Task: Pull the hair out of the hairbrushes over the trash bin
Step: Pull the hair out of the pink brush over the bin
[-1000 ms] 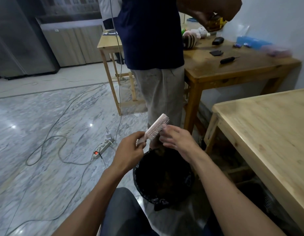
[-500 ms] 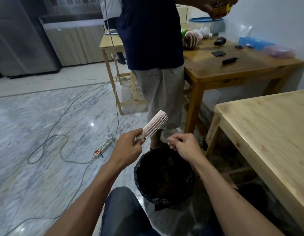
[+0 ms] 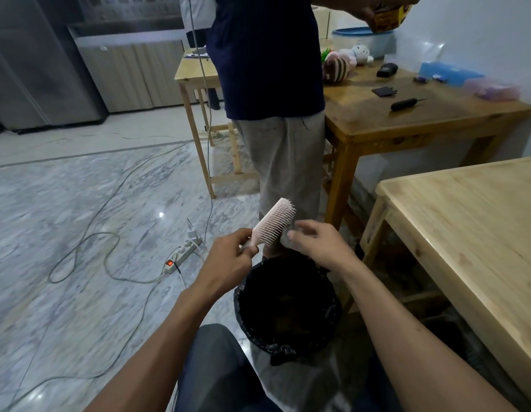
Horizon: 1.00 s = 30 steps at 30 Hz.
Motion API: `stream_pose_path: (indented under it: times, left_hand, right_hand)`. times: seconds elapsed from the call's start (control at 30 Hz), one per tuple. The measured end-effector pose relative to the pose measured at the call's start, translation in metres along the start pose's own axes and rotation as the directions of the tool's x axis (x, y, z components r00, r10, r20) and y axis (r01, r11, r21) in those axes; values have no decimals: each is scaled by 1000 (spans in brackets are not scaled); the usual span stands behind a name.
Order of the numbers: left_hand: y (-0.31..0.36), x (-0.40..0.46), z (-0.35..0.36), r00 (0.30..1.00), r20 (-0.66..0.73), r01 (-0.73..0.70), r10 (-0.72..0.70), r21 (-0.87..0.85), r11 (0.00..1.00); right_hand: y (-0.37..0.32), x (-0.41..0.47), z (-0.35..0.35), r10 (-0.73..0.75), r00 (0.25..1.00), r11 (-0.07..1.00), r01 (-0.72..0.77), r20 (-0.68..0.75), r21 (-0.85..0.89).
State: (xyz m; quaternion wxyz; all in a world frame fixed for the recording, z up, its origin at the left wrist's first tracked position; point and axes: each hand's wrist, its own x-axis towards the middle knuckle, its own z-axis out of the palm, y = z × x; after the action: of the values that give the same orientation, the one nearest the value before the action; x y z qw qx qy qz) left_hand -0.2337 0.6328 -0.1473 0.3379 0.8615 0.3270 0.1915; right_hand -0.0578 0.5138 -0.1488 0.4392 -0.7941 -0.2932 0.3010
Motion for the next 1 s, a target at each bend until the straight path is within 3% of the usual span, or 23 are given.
stream_pose_path:
  times: [0.07, 0.13, 0.27, 0.33, 0.4, 0.5, 0.57, 0.67, 0.87, 1.0]
  left_hand:
    - [2, -2, 4, 1000, 1, -1, 1, -13, 1000]
    - [6, -5, 8, 999, -11, -50, 50, -2, 999]
    - [3, -11, 19, 988, 12, -156, 155, 58, 986]
    - [2, -13, 22, 985, 22, -170, 169, 92, 981]
    - [2, -13, 23, 994, 24, -106, 105, 72, 992]
    - [4, -12, 19, 994, -19, 103, -104, -74, 992]
    - [7, -12, 14, 982, 10, 186, -189, -225, 956]
    - [15, -15, 10, 978, 59, 207, -199, -342, 917]
    - [25, -14, 8, 986, 54, 164, -155, -395, 904]
    - [35, -17, 9, 986, 114, 157, -120, -408, 900]
  right_hand:
    - [-7, -2, 5, 48, 994, 921, -82, 98, 382]
    - [-7, 1, 9, 77, 995, 824, -101, 66, 558]
    - [0, 12, 14, 251, 967, 821, -185, -49, 540]
    - [5, 13, 17, 260, 962, 854, -188, -84, 485]
    - [8, 12, 20, 230, 964, 895, -157, -131, 418]
    - [5, 6, 15, 203, 962, 918, -122, -181, 378]
    - [2, 4, 8, 187, 968, 916, -112, -165, 385]
    - [-3, 2, 3, 159, 983, 911, -108, -96, 397]
    - [-13, -2, 1, 115, 990, 905, -69, -84, 420]
    - [-27, -4, -6, 83, 997, 847, -70, -1, 527]
